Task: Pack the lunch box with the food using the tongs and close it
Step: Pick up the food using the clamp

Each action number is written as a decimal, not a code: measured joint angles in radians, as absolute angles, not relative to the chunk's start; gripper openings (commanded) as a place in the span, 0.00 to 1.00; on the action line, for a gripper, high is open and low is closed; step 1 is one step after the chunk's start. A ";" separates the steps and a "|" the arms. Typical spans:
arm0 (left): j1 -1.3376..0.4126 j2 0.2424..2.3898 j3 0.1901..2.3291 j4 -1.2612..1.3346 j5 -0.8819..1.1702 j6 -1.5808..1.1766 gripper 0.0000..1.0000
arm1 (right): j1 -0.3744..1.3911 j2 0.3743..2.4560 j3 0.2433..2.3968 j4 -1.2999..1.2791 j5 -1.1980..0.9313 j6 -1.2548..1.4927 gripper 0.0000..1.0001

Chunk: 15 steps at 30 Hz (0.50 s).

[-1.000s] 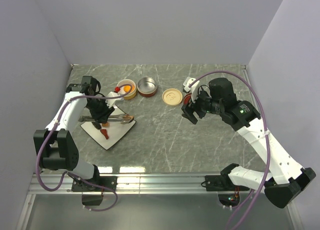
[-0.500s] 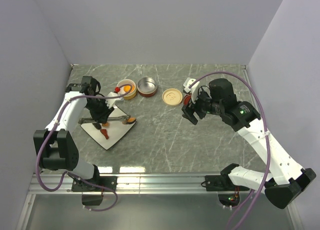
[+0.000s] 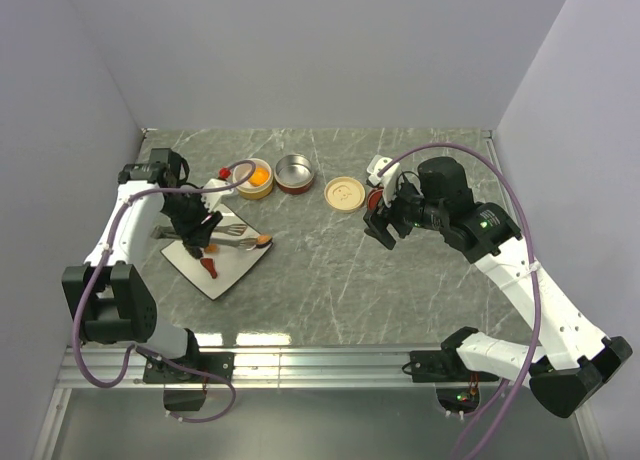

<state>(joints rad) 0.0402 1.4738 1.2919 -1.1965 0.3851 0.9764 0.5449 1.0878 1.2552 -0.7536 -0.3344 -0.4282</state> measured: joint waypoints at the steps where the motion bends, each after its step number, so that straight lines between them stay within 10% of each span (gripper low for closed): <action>1: 0.040 1.474 1.294 -1.198 0.388 0.978 0.57 | 0.545 1.088 1.255 -0.753 -0.334 -0.428 0.83; 15: -0.029 1.481 1.296 -1.176 0.395 0.947 0.60 | 0.545 1.088 1.256 -0.754 -0.334 -0.428 0.83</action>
